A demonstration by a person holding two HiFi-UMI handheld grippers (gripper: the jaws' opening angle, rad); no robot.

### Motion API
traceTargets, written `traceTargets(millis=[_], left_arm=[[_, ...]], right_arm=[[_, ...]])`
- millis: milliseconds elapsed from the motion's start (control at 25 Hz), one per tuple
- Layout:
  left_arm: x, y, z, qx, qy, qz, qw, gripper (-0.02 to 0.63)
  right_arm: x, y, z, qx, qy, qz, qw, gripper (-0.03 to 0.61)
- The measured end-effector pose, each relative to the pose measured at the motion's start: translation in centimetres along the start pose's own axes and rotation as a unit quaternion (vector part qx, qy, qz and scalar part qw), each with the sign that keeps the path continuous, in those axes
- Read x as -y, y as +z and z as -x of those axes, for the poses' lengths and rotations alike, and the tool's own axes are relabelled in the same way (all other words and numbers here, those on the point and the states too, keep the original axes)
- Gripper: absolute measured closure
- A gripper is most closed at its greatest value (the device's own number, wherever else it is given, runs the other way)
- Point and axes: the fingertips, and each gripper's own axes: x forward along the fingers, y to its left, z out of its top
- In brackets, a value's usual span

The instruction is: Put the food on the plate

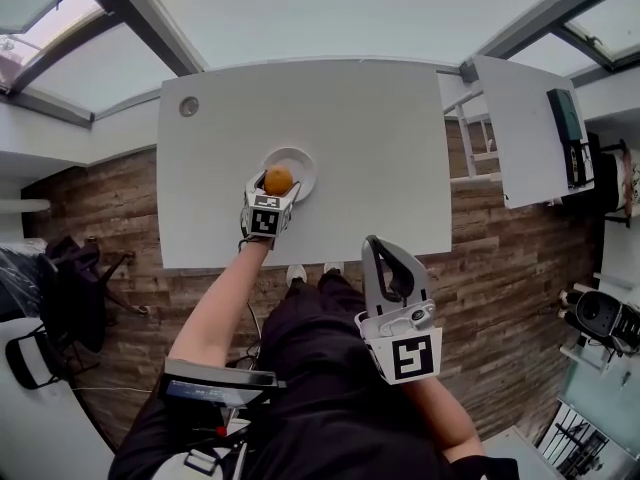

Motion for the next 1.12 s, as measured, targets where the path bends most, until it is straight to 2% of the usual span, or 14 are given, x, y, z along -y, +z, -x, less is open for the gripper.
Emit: traceTargets(millis=[160, 280, 480, 600, 800, 1120], left_arm=[[0.2, -0.1, -0.3, 0.006, 0.003, 0.007, 1.0, 0.27], [0.0, -0.5, -0.4, 0.0, 0.005, 0.015, 0.9999, 0.27], [0.1, -1.5, -1.0, -0.011, -0.005, 0.005, 0.9999, 0.27], [0.4, -1.3, -1.0, -0.005, -0.002, 0.01, 0.9999, 0.27], [0.3, -1.4, -1.9, -0.014, 0.0, 0.015, 0.9998, 0.27], [-0.3, -1.5, -1.9, -0.009, -0.003, 0.019, 0.9998, 0.27]], right_arm=[[0.4, -0.1, 0.1, -0.003, -0.009, -0.013, 1.0, 0.581], [0.1, 0.1, 0.0, 0.002, -0.006, -0.005, 1.0, 0.581], [-0.5, -0.9, 0.5, -0.009, -0.006, 0.001, 1.0, 0.581], [-0.1, -1.2, 1.2, -0.014, -0.015, 0.002, 1.0, 0.581], [0.5, -2.6, 1.7, -0.029, -0.029, -0.021, 0.999, 0.581], [-0.7, -2.0, 1.0, -0.012, -0.015, -0.003, 1.0, 0.581]])
